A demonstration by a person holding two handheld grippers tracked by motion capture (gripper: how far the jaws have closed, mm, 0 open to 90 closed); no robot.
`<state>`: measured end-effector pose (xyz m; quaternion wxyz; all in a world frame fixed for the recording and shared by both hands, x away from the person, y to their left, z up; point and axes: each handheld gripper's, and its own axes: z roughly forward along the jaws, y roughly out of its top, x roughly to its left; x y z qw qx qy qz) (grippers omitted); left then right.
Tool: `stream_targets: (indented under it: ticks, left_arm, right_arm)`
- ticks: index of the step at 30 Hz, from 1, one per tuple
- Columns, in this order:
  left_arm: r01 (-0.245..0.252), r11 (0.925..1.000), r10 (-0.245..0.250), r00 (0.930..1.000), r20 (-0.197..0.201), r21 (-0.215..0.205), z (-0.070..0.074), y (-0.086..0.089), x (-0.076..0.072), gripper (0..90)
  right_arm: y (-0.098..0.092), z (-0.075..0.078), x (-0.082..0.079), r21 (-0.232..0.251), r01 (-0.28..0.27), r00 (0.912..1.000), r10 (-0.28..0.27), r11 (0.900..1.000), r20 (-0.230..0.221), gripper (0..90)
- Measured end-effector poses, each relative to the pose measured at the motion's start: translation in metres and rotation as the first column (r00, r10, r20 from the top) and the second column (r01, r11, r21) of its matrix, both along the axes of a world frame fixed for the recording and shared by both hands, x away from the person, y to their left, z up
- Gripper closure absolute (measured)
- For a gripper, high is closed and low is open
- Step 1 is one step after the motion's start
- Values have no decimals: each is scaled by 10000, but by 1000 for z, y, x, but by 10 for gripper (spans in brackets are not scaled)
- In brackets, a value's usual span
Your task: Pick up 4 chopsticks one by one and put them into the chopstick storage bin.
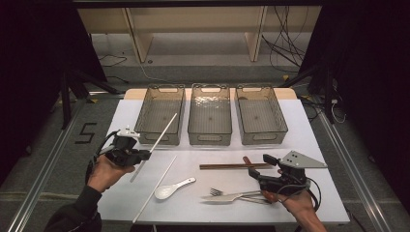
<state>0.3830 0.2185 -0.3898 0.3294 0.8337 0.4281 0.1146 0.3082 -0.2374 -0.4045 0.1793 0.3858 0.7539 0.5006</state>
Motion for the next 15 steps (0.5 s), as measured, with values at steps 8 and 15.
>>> stream_targets:
  ticks: [8,15]
  left_arm:
    - [-154,9955,209,9981,584,-938,12,1,18,835]
    - [-301,9907,452,9927,1120,-1329,24,-3,37,835]
  right_arm:
    - [0,0,-1,37,-10,10000,10,10000,-1,292]
    - [0,0,-1,35,-22,10000,22,10000,3,292]
